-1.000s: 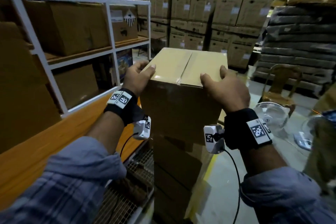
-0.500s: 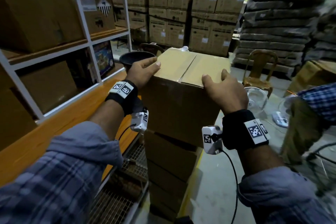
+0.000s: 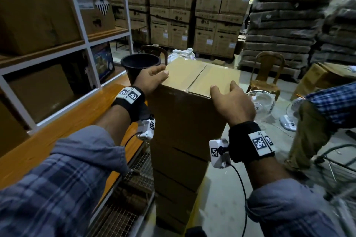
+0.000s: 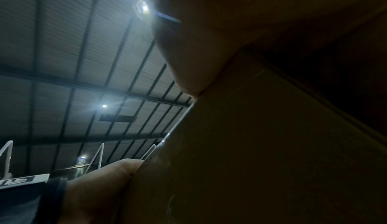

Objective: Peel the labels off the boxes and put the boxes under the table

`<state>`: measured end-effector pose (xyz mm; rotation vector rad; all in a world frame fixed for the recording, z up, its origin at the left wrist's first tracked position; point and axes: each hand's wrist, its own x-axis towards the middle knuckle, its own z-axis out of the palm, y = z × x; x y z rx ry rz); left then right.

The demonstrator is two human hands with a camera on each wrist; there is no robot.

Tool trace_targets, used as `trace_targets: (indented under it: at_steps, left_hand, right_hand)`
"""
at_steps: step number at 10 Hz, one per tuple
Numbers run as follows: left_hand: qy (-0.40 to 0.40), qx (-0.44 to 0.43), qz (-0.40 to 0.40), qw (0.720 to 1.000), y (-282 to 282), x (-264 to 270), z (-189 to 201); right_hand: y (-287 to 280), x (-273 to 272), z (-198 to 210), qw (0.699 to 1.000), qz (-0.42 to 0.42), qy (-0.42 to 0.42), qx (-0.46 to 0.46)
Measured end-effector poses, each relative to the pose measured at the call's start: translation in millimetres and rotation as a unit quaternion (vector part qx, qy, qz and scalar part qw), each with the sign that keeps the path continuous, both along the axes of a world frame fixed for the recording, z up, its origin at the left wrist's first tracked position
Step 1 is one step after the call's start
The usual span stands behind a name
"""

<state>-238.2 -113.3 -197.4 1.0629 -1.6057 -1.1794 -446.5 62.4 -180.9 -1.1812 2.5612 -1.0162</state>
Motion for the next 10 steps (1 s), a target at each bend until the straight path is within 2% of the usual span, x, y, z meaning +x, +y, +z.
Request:
trace_targets:
  at_steps: [4,7,10]
  left_hand:
    - [0.016,-0.002,0.008,1.000,3.3,1.7,-6.2]
    - [-0.003,-0.052,0.093,0.994,20.3,6.4,-9.4]
    - [-0.052,-0.107,0.153,0.981,33.6,43.5,11.0]
  right_hand:
    - [5.1,4.7,-1.7,1.000,0.017,0.009,0.012]
    - [2.5,7.8,2.4,1.000,-0.008,0.029,-0.002]
    - [2.4,23.1,17.3,0.997,-0.032,0.056,-0.038]
